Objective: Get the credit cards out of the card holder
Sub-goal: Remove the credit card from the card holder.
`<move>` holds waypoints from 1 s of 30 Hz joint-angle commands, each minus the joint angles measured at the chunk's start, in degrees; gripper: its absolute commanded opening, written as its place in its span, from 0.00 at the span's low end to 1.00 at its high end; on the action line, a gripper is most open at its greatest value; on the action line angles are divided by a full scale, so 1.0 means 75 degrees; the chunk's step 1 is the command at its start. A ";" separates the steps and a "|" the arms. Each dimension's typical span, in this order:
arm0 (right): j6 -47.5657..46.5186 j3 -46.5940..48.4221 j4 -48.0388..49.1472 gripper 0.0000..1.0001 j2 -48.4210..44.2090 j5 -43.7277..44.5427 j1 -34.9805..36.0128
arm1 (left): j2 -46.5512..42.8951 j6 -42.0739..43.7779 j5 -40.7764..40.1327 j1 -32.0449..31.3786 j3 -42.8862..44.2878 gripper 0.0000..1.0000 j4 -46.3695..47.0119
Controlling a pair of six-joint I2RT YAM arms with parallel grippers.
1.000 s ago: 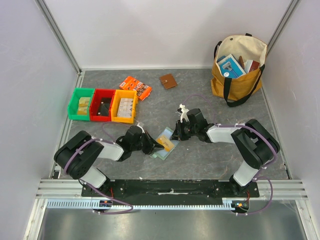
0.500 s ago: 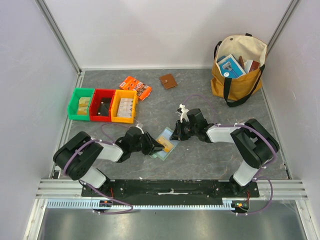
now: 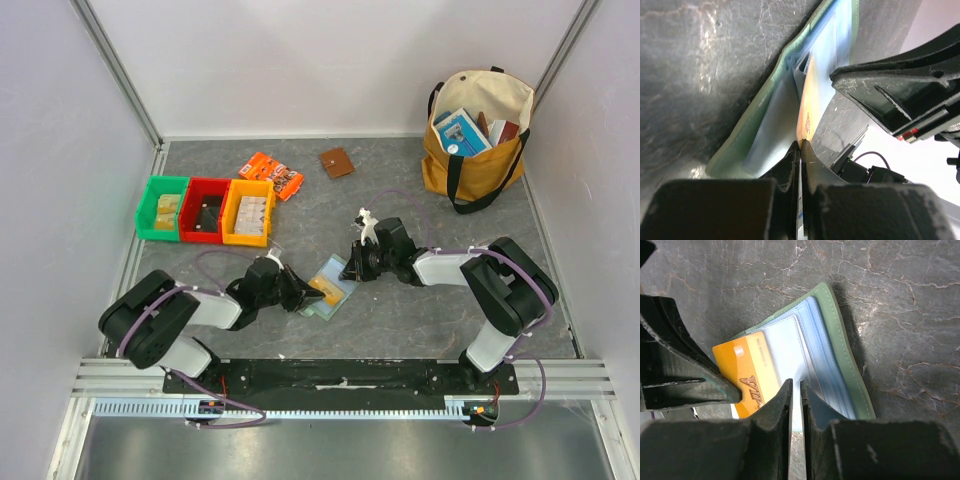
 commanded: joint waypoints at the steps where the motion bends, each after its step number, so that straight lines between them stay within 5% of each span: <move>1: -0.0205 -0.0234 -0.0550 0.18 0.0401 0.0555 -0.0010 | -0.0669 -0.0102 -0.0424 -0.0016 -0.0431 0.02 -0.0723; 15: -0.0216 0.0129 -0.0972 0.21 -0.0476 0.0496 -0.0010 | -0.4464 0.0857 -0.0764 0.0310 -0.0422 0.02 -0.3710; 24: -0.0334 0.0130 -0.1523 0.34 -0.1906 0.0754 0.0002 | -0.4995 0.1959 0.1425 0.3413 0.0434 0.02 -0.4016; 30: -0.0439 -0.0046 -0.1920 0.57 -0.2879 0.1116 -0.0010 | -0.4644 0.2593 0.2141 0.5416 0.1301 0.02 -0.4181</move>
